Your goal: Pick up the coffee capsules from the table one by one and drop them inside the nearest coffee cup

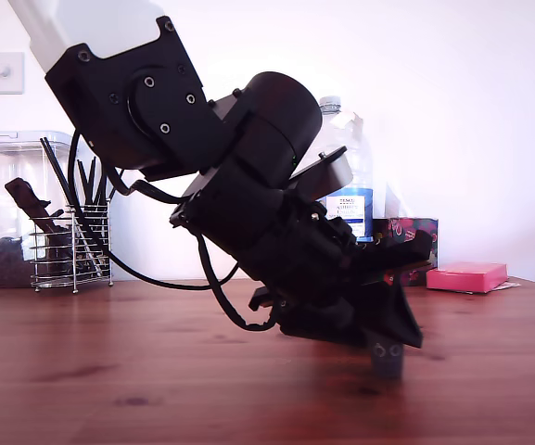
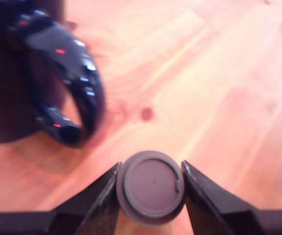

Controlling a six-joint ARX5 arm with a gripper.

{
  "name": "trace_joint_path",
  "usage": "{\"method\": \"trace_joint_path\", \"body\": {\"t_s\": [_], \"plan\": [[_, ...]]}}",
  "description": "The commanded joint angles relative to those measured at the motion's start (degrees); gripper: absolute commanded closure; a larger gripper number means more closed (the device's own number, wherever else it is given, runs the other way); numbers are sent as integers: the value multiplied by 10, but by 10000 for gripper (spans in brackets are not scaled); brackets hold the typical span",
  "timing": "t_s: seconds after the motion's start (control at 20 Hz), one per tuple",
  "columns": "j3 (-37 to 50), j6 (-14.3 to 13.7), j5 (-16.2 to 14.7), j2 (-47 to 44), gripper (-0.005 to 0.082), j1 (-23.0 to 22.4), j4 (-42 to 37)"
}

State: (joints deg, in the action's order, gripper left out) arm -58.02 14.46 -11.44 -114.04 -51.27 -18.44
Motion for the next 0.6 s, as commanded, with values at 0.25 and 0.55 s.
{"method": "trace_joint_path", "body": {"t_s": [0.25, 0.55], "plan": [[5, 1, -78, 52, 522, -28, 12], [4, -33, -54, 132, 522, -33, 0]]}}
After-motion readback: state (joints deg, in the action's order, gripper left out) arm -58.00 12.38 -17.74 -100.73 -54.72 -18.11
